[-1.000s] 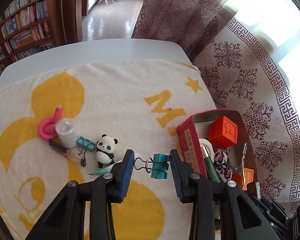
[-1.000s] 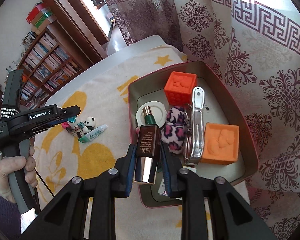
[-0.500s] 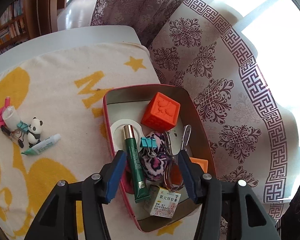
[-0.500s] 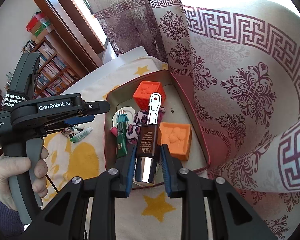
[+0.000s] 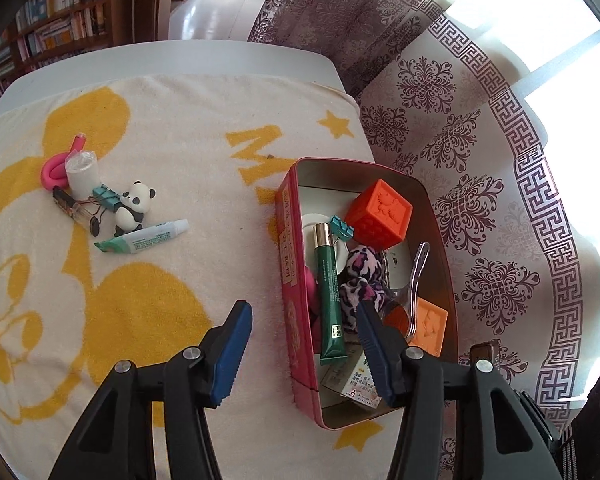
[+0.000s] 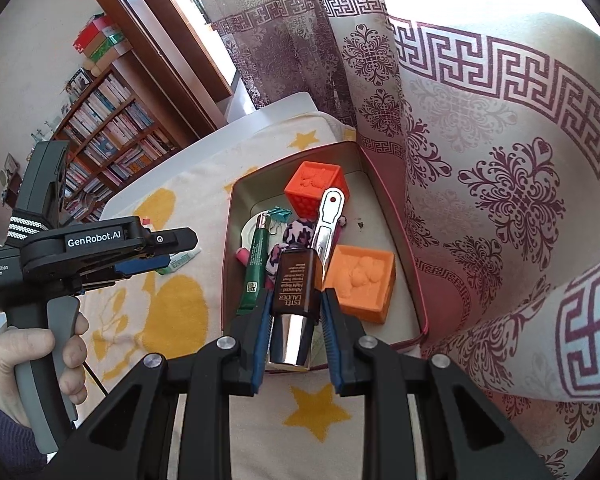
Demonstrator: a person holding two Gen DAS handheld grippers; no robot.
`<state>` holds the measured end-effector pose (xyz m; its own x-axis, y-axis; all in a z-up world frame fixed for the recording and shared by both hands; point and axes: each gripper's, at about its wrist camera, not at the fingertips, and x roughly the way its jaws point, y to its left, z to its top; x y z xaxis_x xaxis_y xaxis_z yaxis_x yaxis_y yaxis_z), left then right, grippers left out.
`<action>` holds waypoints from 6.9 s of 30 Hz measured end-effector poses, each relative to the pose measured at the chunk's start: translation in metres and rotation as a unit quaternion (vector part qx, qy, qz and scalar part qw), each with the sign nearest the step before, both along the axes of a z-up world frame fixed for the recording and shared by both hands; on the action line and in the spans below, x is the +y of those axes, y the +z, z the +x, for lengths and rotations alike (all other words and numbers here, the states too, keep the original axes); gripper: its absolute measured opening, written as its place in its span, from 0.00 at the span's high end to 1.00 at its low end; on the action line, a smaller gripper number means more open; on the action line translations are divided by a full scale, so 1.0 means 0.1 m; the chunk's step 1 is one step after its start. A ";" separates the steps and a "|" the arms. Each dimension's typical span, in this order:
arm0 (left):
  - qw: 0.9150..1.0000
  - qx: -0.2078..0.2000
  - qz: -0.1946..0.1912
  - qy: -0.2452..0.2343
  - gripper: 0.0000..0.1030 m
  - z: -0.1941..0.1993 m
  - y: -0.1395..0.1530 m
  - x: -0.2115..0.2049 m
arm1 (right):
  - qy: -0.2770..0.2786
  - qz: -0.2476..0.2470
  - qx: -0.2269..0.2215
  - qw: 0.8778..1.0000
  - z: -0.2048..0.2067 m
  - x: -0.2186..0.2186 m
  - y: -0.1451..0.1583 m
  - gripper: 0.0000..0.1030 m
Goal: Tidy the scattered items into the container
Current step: 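Lower the brown bottle into the red tin and open the right gripper, then move both grippers back over the remaining items on the towel, then grasp the pink knotted foam toy with the left gripper, then grasp the white-green toothpaste tube with the right gripper, then carry the toothpaste tube into the red tin and release while left gripper drops the pink toy in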
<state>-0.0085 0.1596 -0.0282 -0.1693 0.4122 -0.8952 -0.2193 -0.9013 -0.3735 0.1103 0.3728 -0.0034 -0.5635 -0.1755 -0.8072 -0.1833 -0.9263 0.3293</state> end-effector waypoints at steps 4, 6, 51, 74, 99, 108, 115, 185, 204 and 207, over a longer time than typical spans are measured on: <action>1.000 -0.006 -0.002 0.017 0.46 0.09 -0.01 -0.19 | 0.017 0.005 0.011 1.000 -0.16 -0.10 0.04 0.74; 1.000 -0.007 -0.003 0.024 0.46 0.14 -0.01 -0.29 | 0.022 0.002 0.015 1.000 -0.26 -0.13 0.03 0.73; 0.993 -0.054 -0.035 0.098 0.29 0.51 -0.33 -1.35 | 0.108 -0.022 -0.059 0.992 0.02 -1.04 -0.37 0.51; 0.986 -0.074 -0.029 0.143 0.29 0.26 -0.54 -2.11 | 0.137 -0.028 -0.098 0.985 -0.32 -1.66 -0.54 0.51; 0.987 -0.075 -0.062 0.125 0.29 -0.78 -0.92 -2.51 | 0.088 -0.033 -0.158 0.983 -0.65 -1.93 -0.92 0.51; 0.987 -0.033 -0.106 0.113 0.29 -1.32 -0.96 -2.56 | 0.076 -0.037 -0.159 0.984 -0.80 -2.00 -0.93 0.51; 0.992 -0.008 -0.107 0.071 0.29 -1.64 -0.97 -2.42 | 0.065 -0.042 -0.164 0.983 -0.88 -2.02 -0.95 0.51; 0.996 -0.009 -0.063 0.062 0.55 -0.96 -0.73 -2.27 | 0.057 -0.048 -0.154 0.985 -1.33 -1.82 -1.13 0.91; 0.998 0.022 -0.062 0.011 0.55 -0.20 -0.27 -1.37 | 0.002 -0.045 -0.076 0.996 -0.38 -0.72 -0.38 0.91; 0.998 0.027 -0.061 0.004 0.55 -0.09 -0.21 -1.22 | -0.017 -0.043 -0.072 0.996 -0.27 -0.46 -0.36 0.91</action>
